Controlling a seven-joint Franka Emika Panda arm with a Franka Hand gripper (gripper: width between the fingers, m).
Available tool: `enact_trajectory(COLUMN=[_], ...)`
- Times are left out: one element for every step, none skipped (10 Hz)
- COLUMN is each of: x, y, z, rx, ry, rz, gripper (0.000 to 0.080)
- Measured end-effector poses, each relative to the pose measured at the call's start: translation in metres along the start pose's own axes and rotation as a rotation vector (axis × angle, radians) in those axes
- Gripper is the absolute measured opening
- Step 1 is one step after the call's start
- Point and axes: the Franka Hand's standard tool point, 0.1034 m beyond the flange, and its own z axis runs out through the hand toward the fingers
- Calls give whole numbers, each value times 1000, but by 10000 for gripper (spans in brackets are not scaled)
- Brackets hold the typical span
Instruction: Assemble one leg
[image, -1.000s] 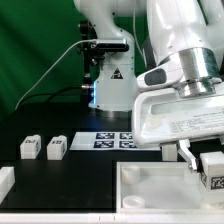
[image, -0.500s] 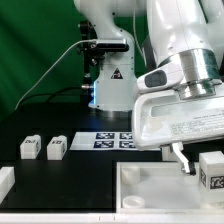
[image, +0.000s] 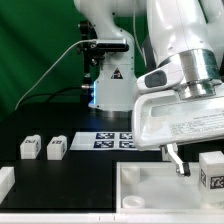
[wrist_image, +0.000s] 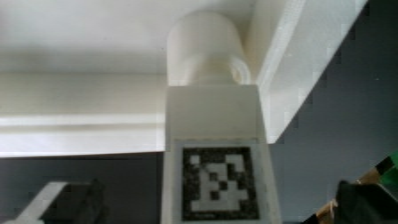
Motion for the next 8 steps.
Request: enact_trajectory(x=[0, 0, 0, 0, 0, 5, 13, 7], y=[0, 0, 0, 0, -1, -4, -1, 0], z=[0, 0, 0, 0, 0, -4, -12, -6], rx=[0, 0, 0, 0, 2, 15, 14, 23], ry=[0, 0, 0, 0, -7, -68, -81, -144], rz=[0, 0, 0, 0, 0, 3, 3, 8], gripper=[649, 649, 649, 649, 649, 649, 649, 649])
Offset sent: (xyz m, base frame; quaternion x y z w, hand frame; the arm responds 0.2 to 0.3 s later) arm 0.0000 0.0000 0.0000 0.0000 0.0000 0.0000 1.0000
